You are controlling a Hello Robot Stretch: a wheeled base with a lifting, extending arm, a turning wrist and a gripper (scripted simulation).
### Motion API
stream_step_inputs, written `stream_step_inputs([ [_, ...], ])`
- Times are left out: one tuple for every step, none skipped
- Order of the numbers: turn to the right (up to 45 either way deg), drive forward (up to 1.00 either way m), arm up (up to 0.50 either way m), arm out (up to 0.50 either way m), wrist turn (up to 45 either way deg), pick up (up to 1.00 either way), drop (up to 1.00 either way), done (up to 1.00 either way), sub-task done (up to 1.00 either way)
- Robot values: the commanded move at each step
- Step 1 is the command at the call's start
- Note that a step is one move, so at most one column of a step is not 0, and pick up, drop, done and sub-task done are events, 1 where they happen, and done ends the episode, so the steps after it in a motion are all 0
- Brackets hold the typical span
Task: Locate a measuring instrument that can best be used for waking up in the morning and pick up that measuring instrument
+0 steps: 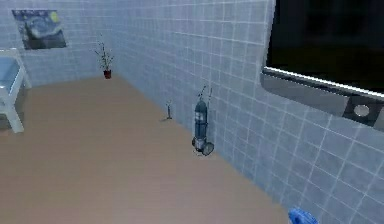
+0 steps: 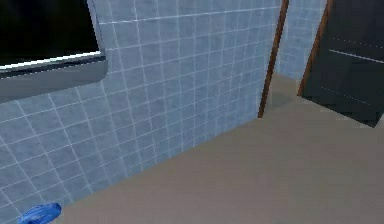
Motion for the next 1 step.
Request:
stream_step_inputs([
  [0.0, 0.05, 0.0, 0.0, 0.0, 0.0, 0.0, 0.0, 0.0],
])
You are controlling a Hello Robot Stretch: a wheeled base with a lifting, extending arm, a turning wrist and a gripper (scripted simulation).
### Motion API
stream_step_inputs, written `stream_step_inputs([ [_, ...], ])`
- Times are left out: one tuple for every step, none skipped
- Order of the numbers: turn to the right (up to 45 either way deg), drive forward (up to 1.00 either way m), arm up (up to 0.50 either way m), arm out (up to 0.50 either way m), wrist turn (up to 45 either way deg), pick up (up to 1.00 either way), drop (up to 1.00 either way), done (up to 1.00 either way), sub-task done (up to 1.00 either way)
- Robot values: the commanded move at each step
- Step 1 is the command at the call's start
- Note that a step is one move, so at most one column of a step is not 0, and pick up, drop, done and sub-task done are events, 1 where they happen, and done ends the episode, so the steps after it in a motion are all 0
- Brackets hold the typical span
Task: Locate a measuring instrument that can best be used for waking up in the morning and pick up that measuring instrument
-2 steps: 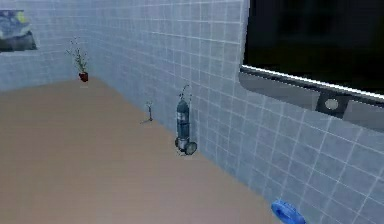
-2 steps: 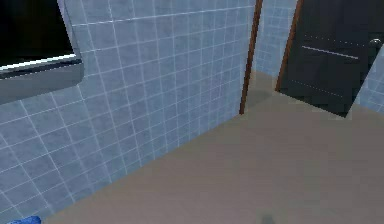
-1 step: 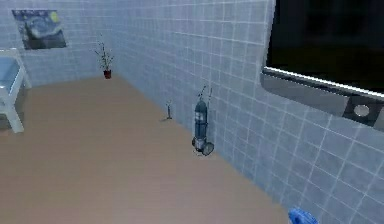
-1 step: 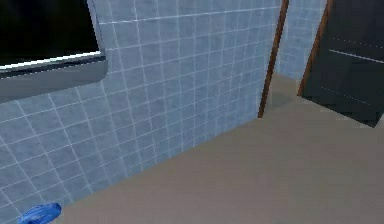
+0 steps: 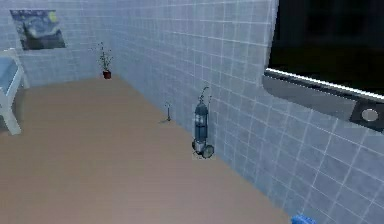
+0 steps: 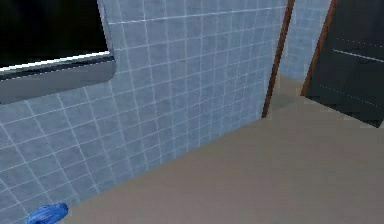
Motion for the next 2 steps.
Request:
stream_step_inputs([
  [-33.0, 0.0, 0.0, 0.0, 0.0, 0.0, 0.0, 0.0, 0.0],
  [0.0, 1.0, 0.0, 0.0, 0.0, 0.0, 0.0, 0.0, 0.0],
])
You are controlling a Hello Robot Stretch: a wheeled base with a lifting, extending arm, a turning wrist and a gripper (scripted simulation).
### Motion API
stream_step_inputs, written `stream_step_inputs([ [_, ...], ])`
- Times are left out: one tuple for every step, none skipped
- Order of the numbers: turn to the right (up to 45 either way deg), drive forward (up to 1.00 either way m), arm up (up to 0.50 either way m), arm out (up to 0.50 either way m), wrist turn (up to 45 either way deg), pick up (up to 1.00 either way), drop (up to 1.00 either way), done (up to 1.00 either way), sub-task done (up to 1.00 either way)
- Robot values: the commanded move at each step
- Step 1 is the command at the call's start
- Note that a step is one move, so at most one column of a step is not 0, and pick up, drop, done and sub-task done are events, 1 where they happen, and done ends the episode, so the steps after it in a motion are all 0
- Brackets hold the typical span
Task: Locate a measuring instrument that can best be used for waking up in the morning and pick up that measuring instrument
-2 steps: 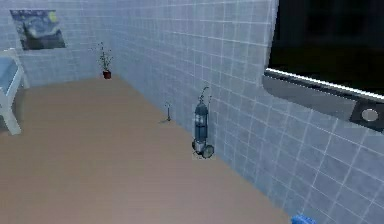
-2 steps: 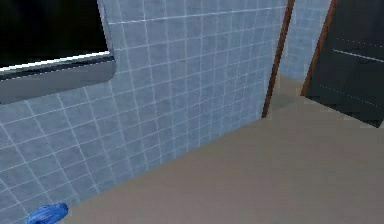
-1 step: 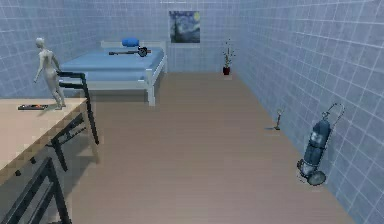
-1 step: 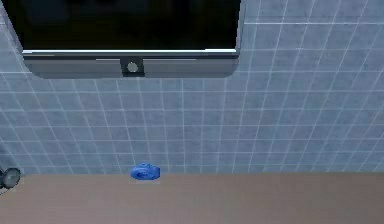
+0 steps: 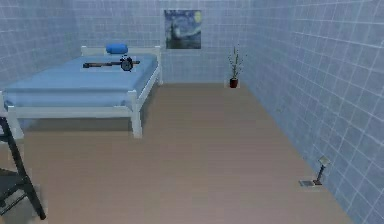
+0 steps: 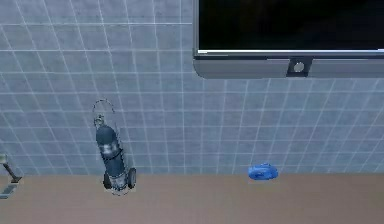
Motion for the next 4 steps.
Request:
stream_step_inputs([
  [0.0, 1.0, 0.0, 0.0, 0.0, 0.0, 0.0, 0.0, 0.0],
  [0.0, 1.0, 0.0, 0.0, 0.0, 0.0, 0.0, 0.0, 0.0],
  [-3.0, 0.0, 0.0, 0.0, 0.0, 0.0, 0.0, 0.0, 0.0],
  [0.0, 0.2, 0.0, 0.0, 0.0, 0.0, 0.0, 0.0, 0.0],
])
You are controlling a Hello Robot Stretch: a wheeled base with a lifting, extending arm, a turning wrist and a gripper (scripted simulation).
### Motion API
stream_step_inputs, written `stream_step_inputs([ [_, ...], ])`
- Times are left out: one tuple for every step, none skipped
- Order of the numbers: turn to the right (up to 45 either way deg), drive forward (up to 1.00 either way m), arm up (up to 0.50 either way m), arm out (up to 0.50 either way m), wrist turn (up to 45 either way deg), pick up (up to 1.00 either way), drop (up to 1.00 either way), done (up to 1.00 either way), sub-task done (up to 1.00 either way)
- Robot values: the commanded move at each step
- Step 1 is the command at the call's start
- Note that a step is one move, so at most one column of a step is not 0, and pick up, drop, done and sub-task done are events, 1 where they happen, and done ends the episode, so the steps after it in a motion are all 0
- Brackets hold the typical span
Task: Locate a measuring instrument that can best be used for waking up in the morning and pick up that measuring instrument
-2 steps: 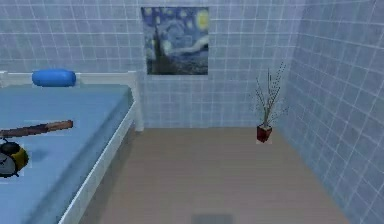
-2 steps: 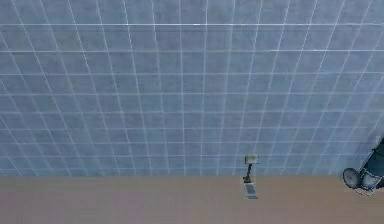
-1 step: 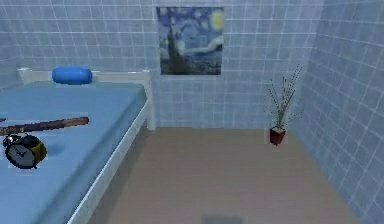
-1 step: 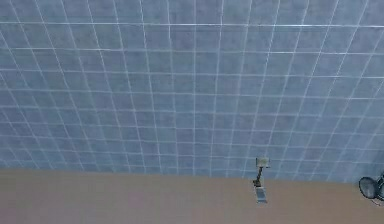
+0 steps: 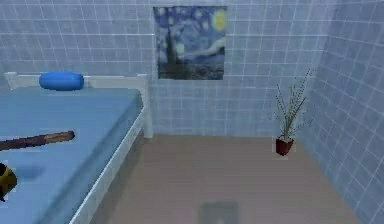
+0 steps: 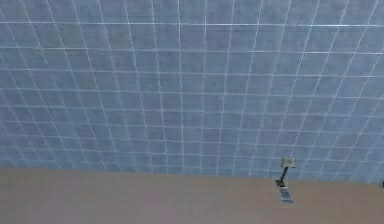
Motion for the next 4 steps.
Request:
stream_step_inputs([
  [-45.0, 0.0, 0.0, 0.0, 0.0, 0.0, 0.0, 0.0, 0.0],
  [-45.0, 0.0, 0.0, 0.0, 0.0, 0.0, 0.0, 0.0, 0.0],
  [-45.0, 0.0, 0.0, 0.0, 0.0, 0.0, 0.0, 0.0, 0.0],
  [45.0, 0.0, 0.0, 0.0, 0.0, 0.0, 0.0, 0.0, 0.0],
])
